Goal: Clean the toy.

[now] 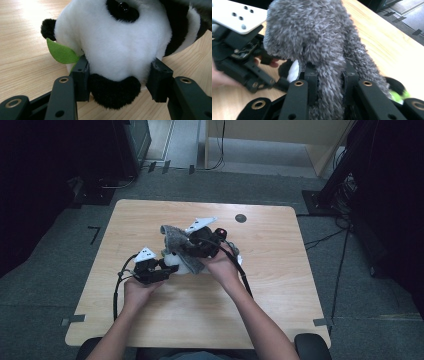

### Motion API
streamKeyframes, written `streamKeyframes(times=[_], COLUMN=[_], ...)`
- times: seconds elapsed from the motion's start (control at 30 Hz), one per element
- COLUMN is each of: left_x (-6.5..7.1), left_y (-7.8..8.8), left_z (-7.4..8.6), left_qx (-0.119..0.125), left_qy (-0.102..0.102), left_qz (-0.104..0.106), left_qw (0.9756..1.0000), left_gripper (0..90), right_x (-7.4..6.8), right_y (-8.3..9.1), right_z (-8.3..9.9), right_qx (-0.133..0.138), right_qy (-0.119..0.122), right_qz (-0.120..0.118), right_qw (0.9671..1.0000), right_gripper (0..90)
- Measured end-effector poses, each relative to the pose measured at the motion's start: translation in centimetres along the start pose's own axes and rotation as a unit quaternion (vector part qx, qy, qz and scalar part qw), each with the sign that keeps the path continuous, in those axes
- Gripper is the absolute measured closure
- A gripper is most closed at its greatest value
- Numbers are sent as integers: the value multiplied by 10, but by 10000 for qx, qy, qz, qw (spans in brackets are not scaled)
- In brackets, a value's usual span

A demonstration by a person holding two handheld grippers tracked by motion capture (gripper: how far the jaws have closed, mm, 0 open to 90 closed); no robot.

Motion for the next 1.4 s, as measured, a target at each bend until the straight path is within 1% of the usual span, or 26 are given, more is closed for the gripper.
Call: streamKeyframes(times=[0.03,0.1,0.13,0.17,0.23,0.3,0.37,0.4,0.43,0.47,0.5,0.57,0.6,0.63,0.67,0.73,0.83,0.87,0.93,1.0,1.13,1.17,1.2,1.27,1.33,1.4], left_x=[0,0,1,1,1,1,1,2,2,3,3,3,2,1,1,1,1,1,1,0,-1,-1,-2,-2,-2,-2], left_y=[0,0,0,0,0,0,1,1,1,1,1,1,0,0,0,0,-1,-1,-1,-1,-1,-1,0,0,0,0], left_z=[0,0,0,0,0,0,0,-1,-1,-2,-2,-1,0,0,0,0,1,1,1,1,1,1,1,0,0,0], left_qx=[0,-3,1,-9,-16,-14,-6,12,23,33,37,6,-37,-45,-49,-47,-72,-83,-98,-100,-96,-96,-83,-66,-60,-57], left_qy=[0,-21,-19,-20,-11,-6,-43,-65,-100,-120,-120,-28,12,70,87,74,60,78,99,111,194,194,225,245,264,258], left_qz=[0,-12,-17,-23,-22,-23,-38,-49,-72,-78,-79,-49,-36,-7,1,4,-44,-32,-11,6,51,51,76,102,123,133], left_qw=[10000,10000,10000,10000,10000,10000,10000,10000,9999,9999,9999,10000,10000,10000,10000,10000,9999,9999,9999,9999,9998,9998,9997,9996,9996,9996], left_gripper=[453,453,454,454,455,455,455,455,454,455,454,454,454,455,455,455,458,459,460,461,462,462,463,464,463,464], right_x=[-1,-3,-3,-4,-6,-8,-12,-14,-17,-18,-19,-16,-14,-14,-15,-15,-17,-18,-18,-18,-15,-15,-13,-10,-7,-5], right_y=[-6,-17,-22,-26,-32,-37,-38,-36,-33,-32,-33,-40,-44,-46,-48,-50,-49,-48,-47,-42,-33,-33,-27,-20,-13,-6], right_z=[-1,-3,-4,-5,-7,-9,-11,-13,-16,-18,-18,-14,-11,-10,-7,-4,-1,1,2,6,17,17,25,35,46,56], right_qx=[-20,-12,15,26,91,110,57,120,254,298,279,42,-29,-28,40,99,68,-1,-27,-113,-143,-143,-216,-284,-332,-420], right_qy=[13,46,125,198,261,276,317,355,416,445,456,461,459,417,343,460,719,783,790,681,621,621,628,656,737,729], right_qz=[-17,-36,11,57,95,94,129,145,165,211,259,414,403,348,263,260,447,506,502,353,154,154,108,73,113,123], right_qw=[10000,10000,9999,9998,9996,9995,9994,9992,9987,9983,9982,9981,9981,9985,9991,9986,9964,9956,9956,9970,9979,9979,9977,9974,9967,9964], right_gripper=[714,646,591,563,560,606,690,705,711,710,710,705,691,668,632,612,668,695,712,733,747,747,753,754,758,760])
Point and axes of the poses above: each handheld gripper's, and its own axes: y roughly backward along the jaws, z roughly out of its underside, x roughly to its right, the point moved 8 cm from there along -y, roughly forward along the jaws, and after that the axes turned 9 degrees about -x, right-handed, at the moved point
